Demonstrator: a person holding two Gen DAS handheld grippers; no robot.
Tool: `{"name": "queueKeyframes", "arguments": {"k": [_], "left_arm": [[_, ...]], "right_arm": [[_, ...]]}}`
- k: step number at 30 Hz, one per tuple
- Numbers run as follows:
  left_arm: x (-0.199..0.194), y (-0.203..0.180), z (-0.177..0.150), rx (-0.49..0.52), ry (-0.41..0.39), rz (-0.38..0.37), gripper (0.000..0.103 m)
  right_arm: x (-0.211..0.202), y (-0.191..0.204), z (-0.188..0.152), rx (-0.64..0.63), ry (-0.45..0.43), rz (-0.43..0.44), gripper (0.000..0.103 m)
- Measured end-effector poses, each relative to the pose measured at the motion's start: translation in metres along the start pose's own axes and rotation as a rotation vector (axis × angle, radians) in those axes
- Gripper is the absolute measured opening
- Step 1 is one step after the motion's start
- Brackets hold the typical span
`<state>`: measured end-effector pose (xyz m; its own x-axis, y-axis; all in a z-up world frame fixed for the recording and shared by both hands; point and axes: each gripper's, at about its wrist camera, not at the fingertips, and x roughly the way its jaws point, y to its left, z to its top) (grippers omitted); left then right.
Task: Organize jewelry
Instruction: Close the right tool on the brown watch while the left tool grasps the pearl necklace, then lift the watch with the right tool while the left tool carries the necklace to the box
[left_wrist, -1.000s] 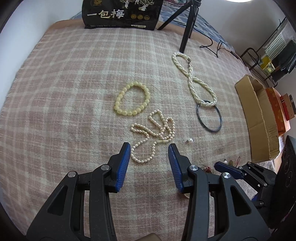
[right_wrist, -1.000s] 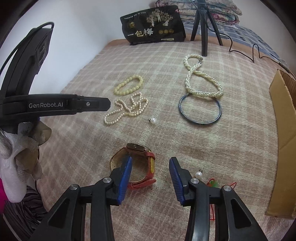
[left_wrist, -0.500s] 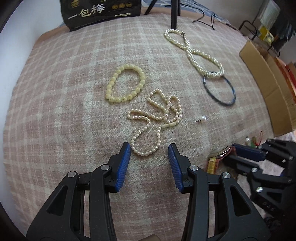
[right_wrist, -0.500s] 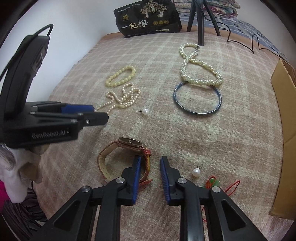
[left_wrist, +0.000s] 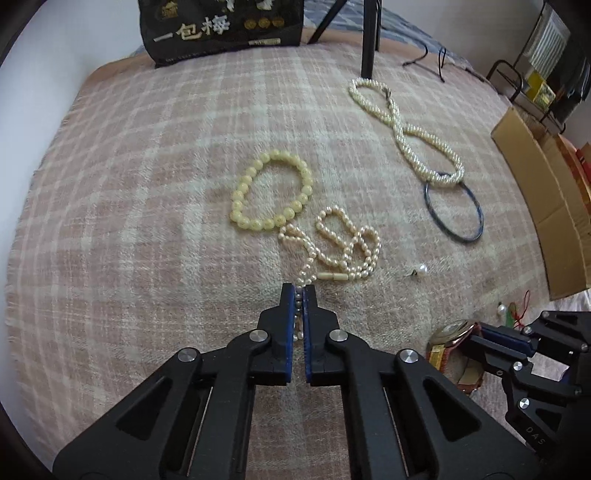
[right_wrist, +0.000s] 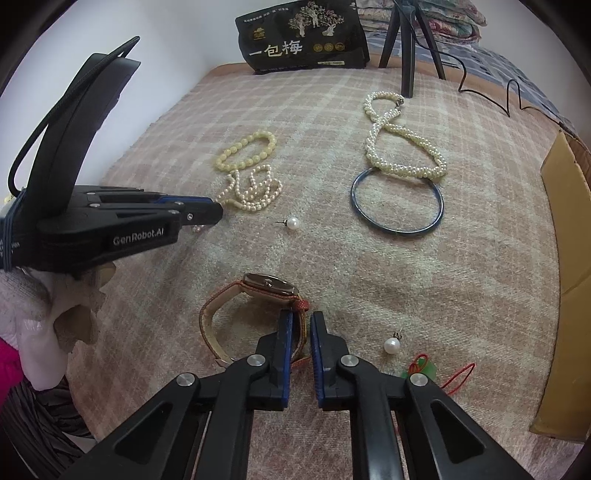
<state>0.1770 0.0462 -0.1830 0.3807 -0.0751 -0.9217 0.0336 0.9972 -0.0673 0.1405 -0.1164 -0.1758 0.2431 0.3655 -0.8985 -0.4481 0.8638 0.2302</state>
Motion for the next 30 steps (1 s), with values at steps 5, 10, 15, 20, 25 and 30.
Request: {"name": "queueKeyframes", "arguments": {"k": [5,10,15,20,25,30], "left_arm": [[-0.036,0.013,0.004,-0.063,-0.085,-0.050,0.001],[-0.065,0.020,0.014,-0.100,-0.162,-0.084,0.001],[-0.086,0.023,0.019,-0.123,-0.215,-0.109,0.001],[-0.107,0.022,0.027,-0.135,-0.275,-0.134,0.001],[-0.129,0.012,0.035,-0.127,-0.331,-0.167,0.001],[-0.158,-0.007,0.041,-0.103,-0.395,-0.222,0.001]], "right_arm": [[-0.008,-0.001,0.000,0.003,-0.027,-0.012,0.004],[-0.014,-0.003,0.000,0.004,-0.049,-0.025,0.004],[-0.025,-0.001,0.000,-0.009,-0.079,-0.043,0.004],[-0.043,0.000,0.003,-0.023,-0.127,-0.064,0.004],[-0.066,0.001,0.007,-0.049,-0.186,-0.095,0.004],[-0.091,-0.010,0.008,-0.038,-0.238,-0.118,0.004]]}}
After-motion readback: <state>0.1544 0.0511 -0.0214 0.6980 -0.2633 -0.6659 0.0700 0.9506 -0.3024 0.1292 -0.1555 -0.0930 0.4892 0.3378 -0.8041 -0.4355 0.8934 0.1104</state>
